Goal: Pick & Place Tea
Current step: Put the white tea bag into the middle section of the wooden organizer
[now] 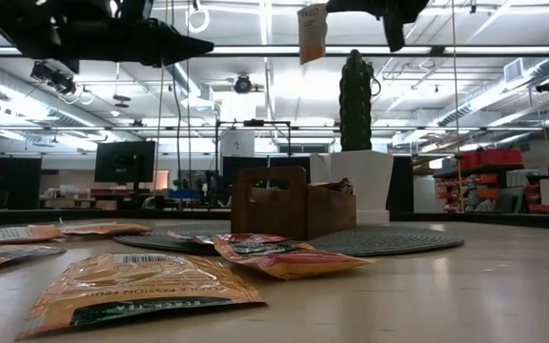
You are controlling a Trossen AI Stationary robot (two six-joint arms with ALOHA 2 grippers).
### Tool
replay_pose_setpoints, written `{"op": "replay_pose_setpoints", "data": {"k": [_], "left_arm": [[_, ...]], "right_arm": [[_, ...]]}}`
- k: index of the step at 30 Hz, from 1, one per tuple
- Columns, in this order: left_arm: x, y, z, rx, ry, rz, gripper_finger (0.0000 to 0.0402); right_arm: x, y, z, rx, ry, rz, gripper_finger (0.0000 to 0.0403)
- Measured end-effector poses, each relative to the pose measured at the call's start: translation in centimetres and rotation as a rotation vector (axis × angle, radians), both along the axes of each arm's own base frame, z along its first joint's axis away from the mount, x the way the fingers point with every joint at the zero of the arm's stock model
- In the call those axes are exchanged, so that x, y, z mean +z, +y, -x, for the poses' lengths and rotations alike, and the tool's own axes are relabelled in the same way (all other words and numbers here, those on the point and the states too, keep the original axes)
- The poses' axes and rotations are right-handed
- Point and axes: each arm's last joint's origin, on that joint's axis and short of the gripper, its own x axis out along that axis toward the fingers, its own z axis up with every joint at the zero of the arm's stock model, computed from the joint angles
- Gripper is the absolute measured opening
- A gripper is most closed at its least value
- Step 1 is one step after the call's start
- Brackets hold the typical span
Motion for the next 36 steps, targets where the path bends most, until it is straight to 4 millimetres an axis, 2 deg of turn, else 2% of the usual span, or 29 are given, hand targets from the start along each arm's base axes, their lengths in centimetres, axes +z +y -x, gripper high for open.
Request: {"op": "replay_pose_setpoints", "data": {"k": [8,11,15,19,36], "left_arm": [[-0.2,-0.1,-3.5,0.019,0.041,0.03,0.0218],[-0.2,0.0,-4.7,0.032,0.054,0.038,0.0218],[-0.2,0.2,-5.8,0.027,0.062,0.075,0.0218],[-0.1,0.2,-6.0,0.022,0.058,0.088,0.0218],[0.3,-1.3,-6.4,-0.04,0.02,0.093,0.0218]], "right_arm": [[-1.1,-0.7,-3.0,-0.027,-0.119,-0.015,0.0],[-1.3,-0.7,-4.2,-0.014,-0.112,-0.025,0.0],[-0.3,-0.6,-5.9,0.008,-0.122,-0.004,0.0],[0.6,-0.5,-7.0,0.016,-0.098,0.031,0.0],[0.5,-0.8,-7.2,0.006,-0.071,0.018,0.0]]}}
